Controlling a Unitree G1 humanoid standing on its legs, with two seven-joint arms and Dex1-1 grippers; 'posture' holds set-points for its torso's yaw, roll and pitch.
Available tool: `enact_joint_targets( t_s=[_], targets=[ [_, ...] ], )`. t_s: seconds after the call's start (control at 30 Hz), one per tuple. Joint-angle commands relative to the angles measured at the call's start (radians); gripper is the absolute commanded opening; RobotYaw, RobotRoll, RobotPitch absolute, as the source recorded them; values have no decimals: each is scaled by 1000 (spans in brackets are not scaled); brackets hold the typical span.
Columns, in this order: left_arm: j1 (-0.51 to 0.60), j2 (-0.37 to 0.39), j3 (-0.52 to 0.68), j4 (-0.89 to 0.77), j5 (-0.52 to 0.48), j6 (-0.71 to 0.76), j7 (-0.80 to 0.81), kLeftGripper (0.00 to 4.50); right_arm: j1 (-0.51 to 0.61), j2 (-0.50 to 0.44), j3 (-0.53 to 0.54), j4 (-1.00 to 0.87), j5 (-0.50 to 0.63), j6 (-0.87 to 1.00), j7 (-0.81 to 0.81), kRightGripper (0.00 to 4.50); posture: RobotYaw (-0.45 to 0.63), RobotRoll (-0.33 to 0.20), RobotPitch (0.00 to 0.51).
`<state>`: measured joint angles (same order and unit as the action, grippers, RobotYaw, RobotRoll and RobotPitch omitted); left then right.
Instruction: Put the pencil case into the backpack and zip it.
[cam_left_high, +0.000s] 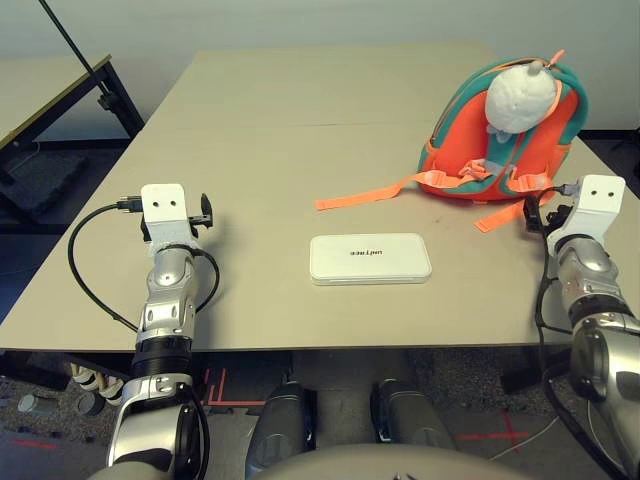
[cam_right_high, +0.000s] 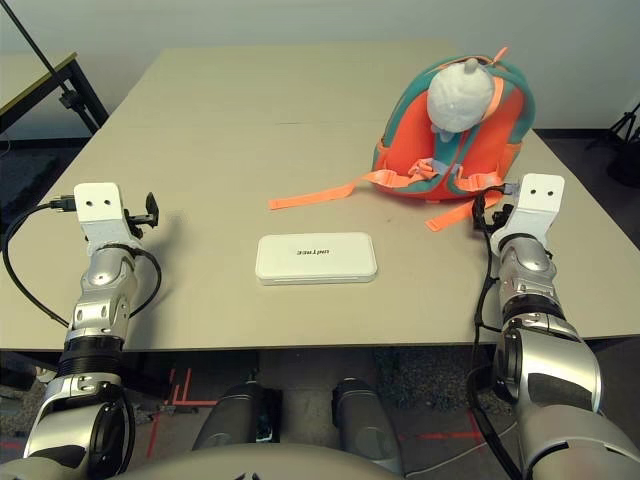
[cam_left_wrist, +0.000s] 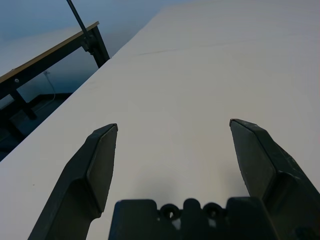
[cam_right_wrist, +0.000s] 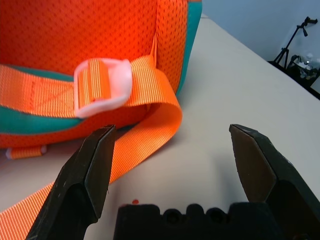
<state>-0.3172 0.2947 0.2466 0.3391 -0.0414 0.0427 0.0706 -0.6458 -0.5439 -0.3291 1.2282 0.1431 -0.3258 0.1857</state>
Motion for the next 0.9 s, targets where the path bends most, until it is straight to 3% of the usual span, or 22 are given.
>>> enact_joint_targets(
  t_s=[0.03,0.2,0.27,0.5,0.67,0.9],
  targets=[
    [12,13,6,7,2,2,-12,4494,5,3,-6,3,3,-10,0,4483,-1,0,27],
    [13,41,23,20,-8,-11,-36,4494,-16,19,2,-12,4,-12,27,4483,14,0,17],
    [7,48,24,15,-68,-5,-130,4494,-15,25,8,-21,5,-12,61,4483,14,0,1],
    [-32,100,42,-20,-201,71,-345,4494,62,14,31,-153,7,1,199,4483,-34,0,16],
    [-79,149,39,-24,-259,129,-454,4494,193,-20,21,-399,54,100,309,4483,-69,0,24],
    [-139,183,25,-62,-401,363,-639,4494,403,-60,75,-817,92,327,448,4483,-123,0,32]
  ],
)
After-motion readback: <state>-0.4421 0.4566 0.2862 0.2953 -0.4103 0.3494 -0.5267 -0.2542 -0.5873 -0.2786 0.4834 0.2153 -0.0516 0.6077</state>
